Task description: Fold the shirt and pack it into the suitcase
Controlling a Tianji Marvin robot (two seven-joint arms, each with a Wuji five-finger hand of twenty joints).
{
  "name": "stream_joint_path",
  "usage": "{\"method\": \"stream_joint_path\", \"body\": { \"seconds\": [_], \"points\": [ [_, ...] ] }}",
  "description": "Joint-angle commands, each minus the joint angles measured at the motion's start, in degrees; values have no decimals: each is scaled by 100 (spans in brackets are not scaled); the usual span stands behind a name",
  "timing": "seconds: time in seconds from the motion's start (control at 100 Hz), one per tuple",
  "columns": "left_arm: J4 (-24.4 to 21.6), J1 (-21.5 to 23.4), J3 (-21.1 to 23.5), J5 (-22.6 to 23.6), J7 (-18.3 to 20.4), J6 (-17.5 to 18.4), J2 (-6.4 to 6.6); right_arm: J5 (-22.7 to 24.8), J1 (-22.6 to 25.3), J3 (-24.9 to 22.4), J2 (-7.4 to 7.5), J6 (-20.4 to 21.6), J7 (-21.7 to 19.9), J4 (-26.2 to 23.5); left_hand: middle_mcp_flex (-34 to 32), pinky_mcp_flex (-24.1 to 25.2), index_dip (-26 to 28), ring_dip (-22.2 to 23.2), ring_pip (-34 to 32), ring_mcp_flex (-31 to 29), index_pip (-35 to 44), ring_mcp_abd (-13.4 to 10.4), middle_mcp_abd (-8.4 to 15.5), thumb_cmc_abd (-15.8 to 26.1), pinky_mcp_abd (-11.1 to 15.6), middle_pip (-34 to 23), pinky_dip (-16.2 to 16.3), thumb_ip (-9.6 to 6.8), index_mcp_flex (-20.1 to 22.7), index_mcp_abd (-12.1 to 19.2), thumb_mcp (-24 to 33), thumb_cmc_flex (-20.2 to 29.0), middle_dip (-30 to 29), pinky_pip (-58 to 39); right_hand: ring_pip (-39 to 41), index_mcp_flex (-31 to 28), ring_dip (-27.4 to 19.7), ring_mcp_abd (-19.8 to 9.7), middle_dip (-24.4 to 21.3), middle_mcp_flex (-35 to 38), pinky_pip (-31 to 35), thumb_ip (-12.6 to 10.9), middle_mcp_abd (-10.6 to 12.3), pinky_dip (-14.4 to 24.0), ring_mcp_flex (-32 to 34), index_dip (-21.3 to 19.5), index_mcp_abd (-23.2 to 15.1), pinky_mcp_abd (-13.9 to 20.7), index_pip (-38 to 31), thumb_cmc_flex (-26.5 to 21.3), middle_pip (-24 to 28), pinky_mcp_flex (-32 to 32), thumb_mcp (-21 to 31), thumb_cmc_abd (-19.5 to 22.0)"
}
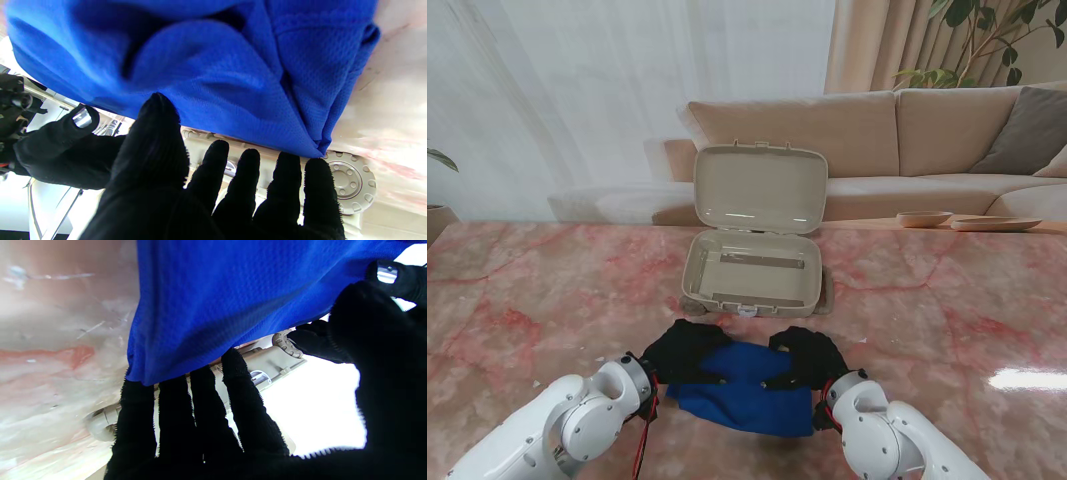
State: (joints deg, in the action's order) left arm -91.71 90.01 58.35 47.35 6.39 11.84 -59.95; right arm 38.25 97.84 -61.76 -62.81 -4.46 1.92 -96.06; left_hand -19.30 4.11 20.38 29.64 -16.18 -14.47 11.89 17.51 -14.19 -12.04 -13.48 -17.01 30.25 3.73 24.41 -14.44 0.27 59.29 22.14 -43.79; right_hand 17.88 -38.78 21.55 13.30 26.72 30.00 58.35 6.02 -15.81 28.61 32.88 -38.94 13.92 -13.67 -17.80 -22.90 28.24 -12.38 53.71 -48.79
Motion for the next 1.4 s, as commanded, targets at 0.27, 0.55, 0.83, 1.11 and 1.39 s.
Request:
{"method": "stream_joint_path", "body": {
  "seconds": [0.27,0.55,0.83,1.11,1.39],
  "points": [
    [95,-43,-96,110,88,-20,47,-42,-101,109,11,-48,-171,197,297,125,-147,31,213,255,-305,38,69,-33,-248,259,563,-126,-497,319,-120,-273,-123,198,175,158,135,-37,67,-88,73,254,44,137,13,-8,-76,134,60,448,46,-30,228,-309],
    [61,3,-49,228,-147,-97,13,46,-136,130,24,-57,-189,204,356,102,-230,136,97,121,-467,101,69,-21,-331,260,964,-125,-787,366,-131,-344,-122,6,444,284,300,65,112,-139,392,279,-8,354,290,-3,-76,-80,102,420,54,-232,276,-309],
    [113,-56,-79,175,-20,-122,28,128,-224,174,58,-118,-345,223,439,141,-270,119,166,226,-515,44,20,16,-327,299,987,-125,-741,339,-137,-403,-147,121,469,575,344,162,47,-458,455,244,-86,434,208,87,-18,-155,326,329,-66,-206,98,-147],
    [216,-152,-140,113,157,-63,58,190,-387,281,88,-137,-478,346,337,124,-263,117,174,182,-492,19,45,-47,-323,295,1007,-120,-668,385,-137,-395,-146,174,613,507,438,186,74,-415,610,238,-104,562,292,84,-79,-156,313,321,22,-318,191,-296],
    [399,-252,-228,3,215,-14,65,329,-519,387,109,-116,-493,517,-99,-192,-234,420,-232,-429,-381,-48,87,-176,-390,58,1404,-120,-580,302,-103,-293,-5,-398,1690,396,1017,110,415,-430,1404,321,-129,1136,649,42,-158,-66,148,252,360,-828,628,-804]
  ]
}}
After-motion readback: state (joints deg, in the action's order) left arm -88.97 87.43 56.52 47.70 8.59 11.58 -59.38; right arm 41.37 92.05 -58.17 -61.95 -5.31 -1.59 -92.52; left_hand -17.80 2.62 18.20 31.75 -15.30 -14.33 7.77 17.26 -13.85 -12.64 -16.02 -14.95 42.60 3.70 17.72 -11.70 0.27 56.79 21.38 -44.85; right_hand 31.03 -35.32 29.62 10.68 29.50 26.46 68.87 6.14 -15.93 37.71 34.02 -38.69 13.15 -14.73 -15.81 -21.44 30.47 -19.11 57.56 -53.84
